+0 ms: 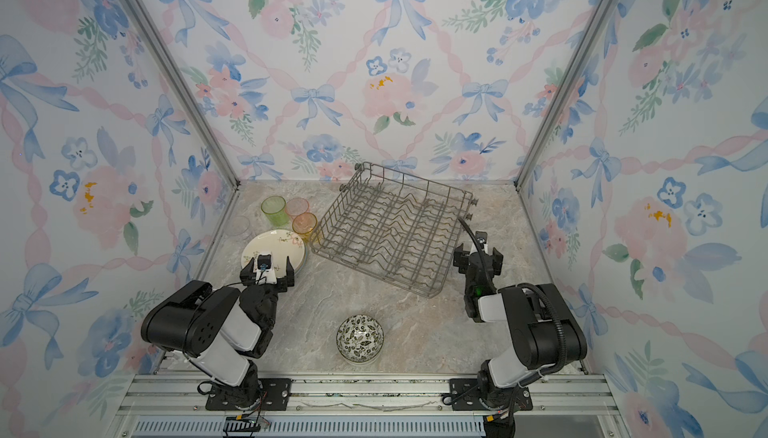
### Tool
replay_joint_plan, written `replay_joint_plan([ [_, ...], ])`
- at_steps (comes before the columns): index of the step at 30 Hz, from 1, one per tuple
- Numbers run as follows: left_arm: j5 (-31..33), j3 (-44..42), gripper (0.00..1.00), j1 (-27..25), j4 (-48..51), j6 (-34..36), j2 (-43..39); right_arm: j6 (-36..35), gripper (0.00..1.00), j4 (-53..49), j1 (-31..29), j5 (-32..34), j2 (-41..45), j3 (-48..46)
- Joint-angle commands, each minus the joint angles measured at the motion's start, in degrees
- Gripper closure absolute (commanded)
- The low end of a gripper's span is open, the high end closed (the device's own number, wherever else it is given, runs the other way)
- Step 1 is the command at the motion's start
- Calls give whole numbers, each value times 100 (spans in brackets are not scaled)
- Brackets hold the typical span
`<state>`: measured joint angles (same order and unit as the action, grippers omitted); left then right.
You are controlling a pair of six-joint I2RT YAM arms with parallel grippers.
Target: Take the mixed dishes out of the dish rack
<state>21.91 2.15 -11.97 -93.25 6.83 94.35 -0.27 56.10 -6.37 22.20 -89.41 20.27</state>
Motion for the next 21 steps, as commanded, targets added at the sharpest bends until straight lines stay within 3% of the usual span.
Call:
replay_joint_plan([
  [1,-77,40,2,35,-544,-90,65,167,3,-123,62,-155,29,100],
  [8,-86,97,2,41,-433,-80,59,167,3,-125,62,-161,36,100],
  [13,-469,681,2,328,1206,-378,-309,168,3,-125,58,-159,29,100],
  [21,-585,707,2,427,1307,-444,-338,159,3,-125,58,-163,37,100],
])
